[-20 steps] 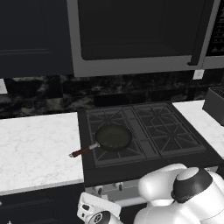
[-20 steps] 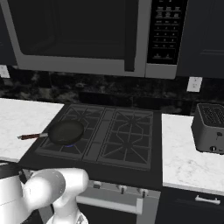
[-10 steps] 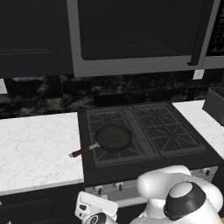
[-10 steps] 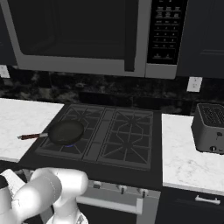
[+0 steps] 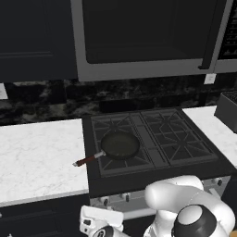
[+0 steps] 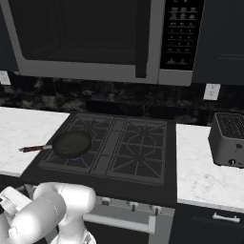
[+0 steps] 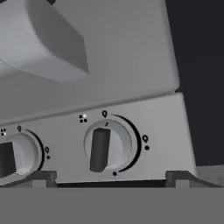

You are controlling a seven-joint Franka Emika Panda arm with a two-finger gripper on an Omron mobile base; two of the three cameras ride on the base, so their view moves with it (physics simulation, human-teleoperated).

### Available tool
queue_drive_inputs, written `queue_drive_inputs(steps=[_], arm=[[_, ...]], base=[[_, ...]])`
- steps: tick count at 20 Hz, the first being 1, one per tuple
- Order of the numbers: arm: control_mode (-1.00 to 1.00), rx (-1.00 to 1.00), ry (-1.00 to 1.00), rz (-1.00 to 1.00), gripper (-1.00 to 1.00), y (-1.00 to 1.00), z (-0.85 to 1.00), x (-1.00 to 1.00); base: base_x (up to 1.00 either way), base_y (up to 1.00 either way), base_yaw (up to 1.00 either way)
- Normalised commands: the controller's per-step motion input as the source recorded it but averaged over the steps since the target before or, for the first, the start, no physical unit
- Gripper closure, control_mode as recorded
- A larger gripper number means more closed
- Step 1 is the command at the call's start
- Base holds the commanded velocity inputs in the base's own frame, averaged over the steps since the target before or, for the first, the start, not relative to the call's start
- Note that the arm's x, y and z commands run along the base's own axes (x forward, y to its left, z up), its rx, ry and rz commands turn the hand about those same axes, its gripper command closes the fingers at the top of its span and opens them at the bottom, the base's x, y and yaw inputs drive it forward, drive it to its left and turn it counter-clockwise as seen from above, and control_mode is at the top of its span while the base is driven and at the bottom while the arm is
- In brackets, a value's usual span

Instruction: Turn off the front left burner of the stove.

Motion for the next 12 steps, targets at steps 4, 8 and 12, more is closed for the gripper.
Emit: queue_drive_inputs(steps=[4, 8, 12], arm=[[-1.00, -0.05, 0.00, 0.18, -1.00, -0.14, -0.14, 0.11], [-1.00, -0.02, 0.00, 0.15, -1.00, -0.20, -0.09, 0.08], [-1.00, 0.00, 0.00, 0.15, -1.00, -0.01, -0.04, 0.20]], base=[[0.00, 0.00, 0.00], [0.00, 0.00, 0.00], [0.00, 0.00, 0.00]])
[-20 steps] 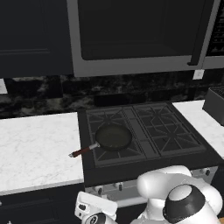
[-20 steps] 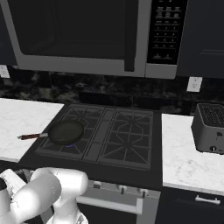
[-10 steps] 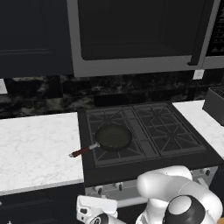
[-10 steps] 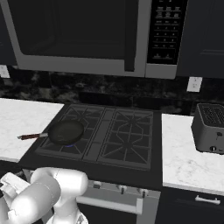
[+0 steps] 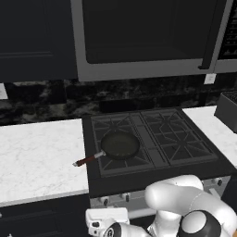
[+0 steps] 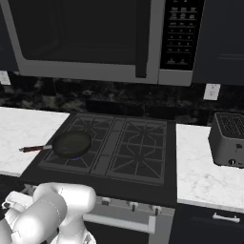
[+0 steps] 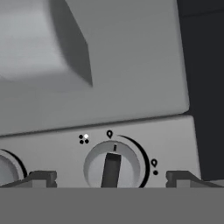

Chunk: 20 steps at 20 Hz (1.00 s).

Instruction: Turn off the front left burner of the stove.

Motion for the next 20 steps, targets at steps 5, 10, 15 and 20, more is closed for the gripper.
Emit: queue_drive_inputs(steps=[5, 10, 15, 20], arm=[[-1.00, 0.01, 0.00, 0.10, -1.00, 0.01, 0.00, 0.21], [-1.00, 0.01, 0.00, 0.05, -1.00, 0.00, 0.00, 0.15], [-1.00, 0.00, 0.00, 0.02, -1.00, 0.01, 0.00, 0.04], [-1.00, 0.00, 0.00, 0.01, -1.00, 0.08, -0.02, 0.00]], base=[[0.00, 0.00, 0.00], [0.00, 0.00, 0.00], [0.00, 0.00, 0.00], [0.00, 0.00, 0.00]])
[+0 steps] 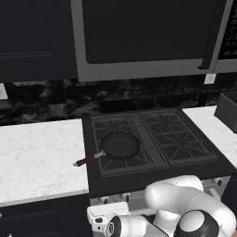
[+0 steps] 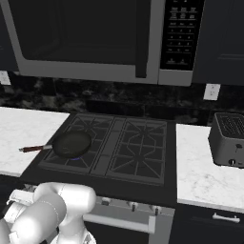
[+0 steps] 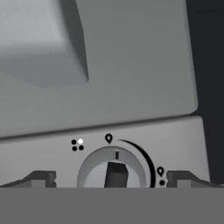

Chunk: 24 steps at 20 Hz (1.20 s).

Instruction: Turn off the front left burner of the stove.

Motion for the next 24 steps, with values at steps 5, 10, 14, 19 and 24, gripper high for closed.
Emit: queue_drive_inputs(steps=[5, 10, 14, 19, 24], arm=[[-1.00, 0.00, 0.00, 0.01, 1.00, 0.15, -0.04, 0.02], [-1.00, 0.01, 0.00, 0.01, 1.00, -0.01, 0.00, 0.00], [-1.00, 0.18, 0.00, 0.00, 1.00, -0.08, 0.00, 0.00], [-1.00, 0.35, 0.00, 0.00, 1.00, 0.00, 0.00, -0.01], [-1.00, 0.39, 0.00, 0.00, 1.00, 0.00, 0.00, 0.00]], base=[[0.00, 0.00, 0.00], [0.00, 0.00, 0.00], [0.00, 0.00, 0.00], [0.00, 0.00, 0.00], [0.00, 0.00, 0.00]])
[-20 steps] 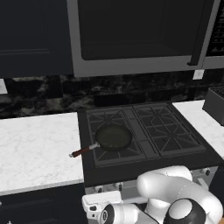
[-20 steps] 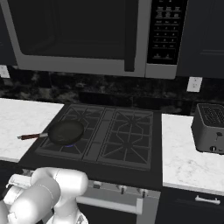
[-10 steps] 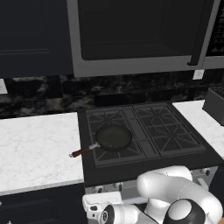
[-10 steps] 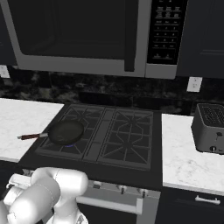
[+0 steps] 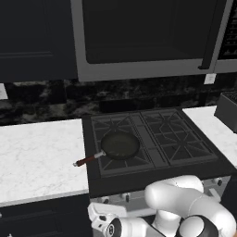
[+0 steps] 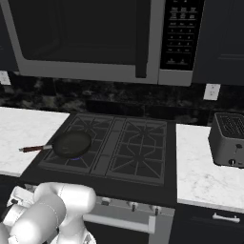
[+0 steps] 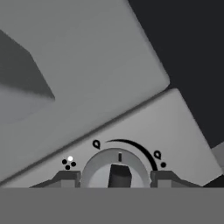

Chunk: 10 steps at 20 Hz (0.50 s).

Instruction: Turn off the front left burner of the stove.

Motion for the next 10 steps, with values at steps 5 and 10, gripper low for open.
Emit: queue_drive_inputs(steps=[5, 10], arm=[[-1.00, 0.38, 0.00, 0.00, 1.00, 0.00, 0.00, 0.00], [-1.00, 0.34, 0.00, 0.00, 1.00, 0.03, 0.00, -0.04]], base=[[0.00, 0.00, 0.00], [0.00, 0.00, 0.00]])
